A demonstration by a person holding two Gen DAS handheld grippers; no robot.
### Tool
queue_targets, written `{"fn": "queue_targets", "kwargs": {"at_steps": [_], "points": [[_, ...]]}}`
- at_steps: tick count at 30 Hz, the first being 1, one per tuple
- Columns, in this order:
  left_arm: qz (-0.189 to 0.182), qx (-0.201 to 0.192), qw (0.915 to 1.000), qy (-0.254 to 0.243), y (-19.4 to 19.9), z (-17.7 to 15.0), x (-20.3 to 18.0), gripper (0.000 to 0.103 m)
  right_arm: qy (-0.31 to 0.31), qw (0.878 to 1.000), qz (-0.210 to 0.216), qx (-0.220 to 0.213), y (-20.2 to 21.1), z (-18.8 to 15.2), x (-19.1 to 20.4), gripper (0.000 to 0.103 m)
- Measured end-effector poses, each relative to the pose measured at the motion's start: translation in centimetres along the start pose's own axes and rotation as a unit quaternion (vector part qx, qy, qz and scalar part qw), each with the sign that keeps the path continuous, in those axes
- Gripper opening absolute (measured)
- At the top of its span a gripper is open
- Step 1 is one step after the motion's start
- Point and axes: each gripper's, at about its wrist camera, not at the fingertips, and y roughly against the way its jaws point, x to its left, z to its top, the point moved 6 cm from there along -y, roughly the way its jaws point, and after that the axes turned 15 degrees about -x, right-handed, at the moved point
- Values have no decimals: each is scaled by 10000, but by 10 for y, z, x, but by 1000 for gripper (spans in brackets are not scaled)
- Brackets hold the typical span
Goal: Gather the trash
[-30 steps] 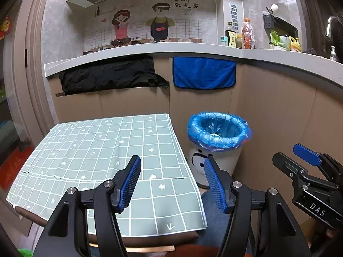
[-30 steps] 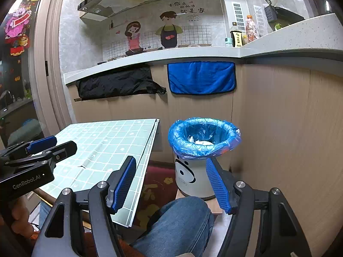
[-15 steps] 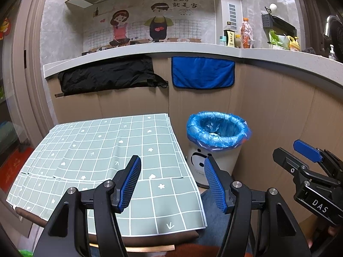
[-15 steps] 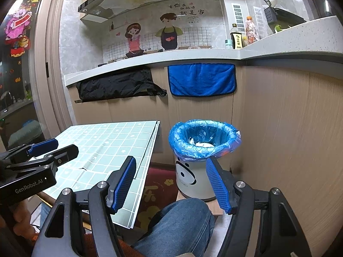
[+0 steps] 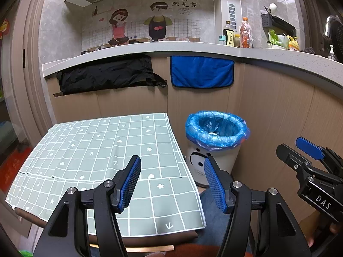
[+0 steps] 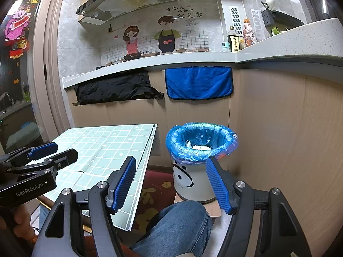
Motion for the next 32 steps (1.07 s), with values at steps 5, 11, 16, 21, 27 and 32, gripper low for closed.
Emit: {"fn": "queue_targets", "kwargs": {"at_steps": [5,11,16,21,27,32], "points": [[-12,-1,10000,-6,0,0,1,62,-7,10000,-1,4,0,0,-1,65],[-17,-3,10000,-7,0,1,1,62,-2,10000,2,9,0,0,-1,65],[-17,0,10000,-10,0,0,2,62,1,10000,-2,-4,0,1,0,65],[-18,1,10000,-8,0,1,2,62,-6,10000,12,23,1,1,-1,65],[31,-22,10000,22,0,3,1,62,-3,10000,4,13,0,1,0,65],[34,-23,10000,28,0,3,0,62,1,10000,0,19,1,1,0,65]]}}
